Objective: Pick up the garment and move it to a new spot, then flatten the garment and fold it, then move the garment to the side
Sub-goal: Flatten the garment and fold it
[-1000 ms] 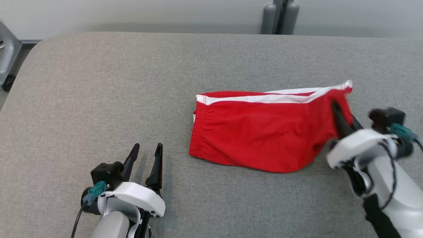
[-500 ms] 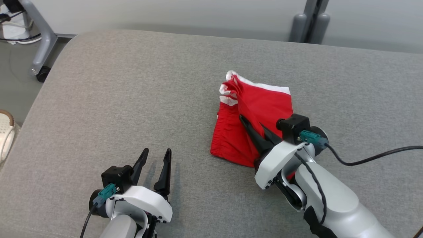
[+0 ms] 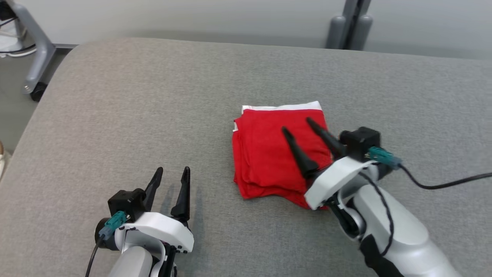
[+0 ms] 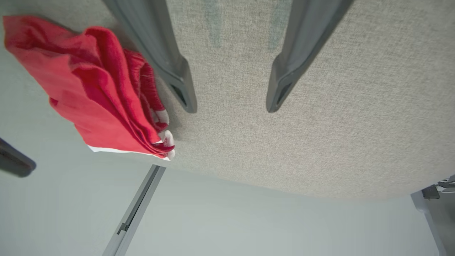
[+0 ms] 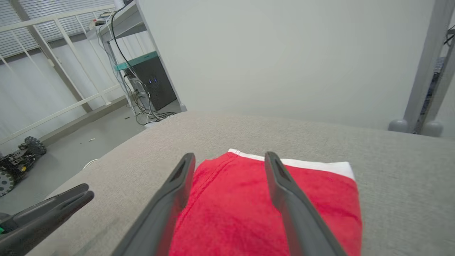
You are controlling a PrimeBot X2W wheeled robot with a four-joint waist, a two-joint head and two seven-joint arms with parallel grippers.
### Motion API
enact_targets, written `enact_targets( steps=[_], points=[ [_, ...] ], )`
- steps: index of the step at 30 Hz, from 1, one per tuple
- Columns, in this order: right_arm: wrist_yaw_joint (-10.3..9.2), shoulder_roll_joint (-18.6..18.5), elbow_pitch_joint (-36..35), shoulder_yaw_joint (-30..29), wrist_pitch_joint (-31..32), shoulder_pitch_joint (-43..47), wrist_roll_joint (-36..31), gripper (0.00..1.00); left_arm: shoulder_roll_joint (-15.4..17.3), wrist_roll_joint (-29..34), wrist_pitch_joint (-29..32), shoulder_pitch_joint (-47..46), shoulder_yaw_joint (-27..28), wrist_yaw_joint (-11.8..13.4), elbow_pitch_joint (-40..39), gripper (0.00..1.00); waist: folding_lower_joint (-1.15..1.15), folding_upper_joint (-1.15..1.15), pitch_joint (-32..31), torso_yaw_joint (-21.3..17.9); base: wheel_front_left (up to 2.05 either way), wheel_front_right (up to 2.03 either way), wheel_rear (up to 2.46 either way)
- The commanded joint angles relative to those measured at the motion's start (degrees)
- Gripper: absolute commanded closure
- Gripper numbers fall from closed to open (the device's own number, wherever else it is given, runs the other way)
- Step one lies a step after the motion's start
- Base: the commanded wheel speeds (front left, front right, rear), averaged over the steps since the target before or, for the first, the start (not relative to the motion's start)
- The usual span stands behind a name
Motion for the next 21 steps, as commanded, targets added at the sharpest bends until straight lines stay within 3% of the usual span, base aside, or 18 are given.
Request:
enact_targets(
  steps=[1,10,21],
  points=[
    [0.0,-0.6,-0.3,-2.2,-0.2,1.4,-1.8,0.0,0.2,0.5,-0.1,0.6,0.6,0.2,-0.4,0.0,0.0,0.0,0.1,-1.3,0.0,0.0,0.0],
    [0.0,-0.5,-5.6,-20.9,-0.2,10.4,-14.8,0.0,0.2,3.1,-0.1,0.7,3.3,0.8,-2.4,0.0,0.0,0.0,0.8,-5.1,0.0,0.0,0.0],
    [0.0,-0.5,-9.9,-30.5,-0.2,18.4,-17.2,0.0,0.2,5.2,-0.1,2.8,6.3,0.5,-2.6,0.0,0.0,0.0,-0.6,-7.3,0.0,0.0,0.0]
  ],
)
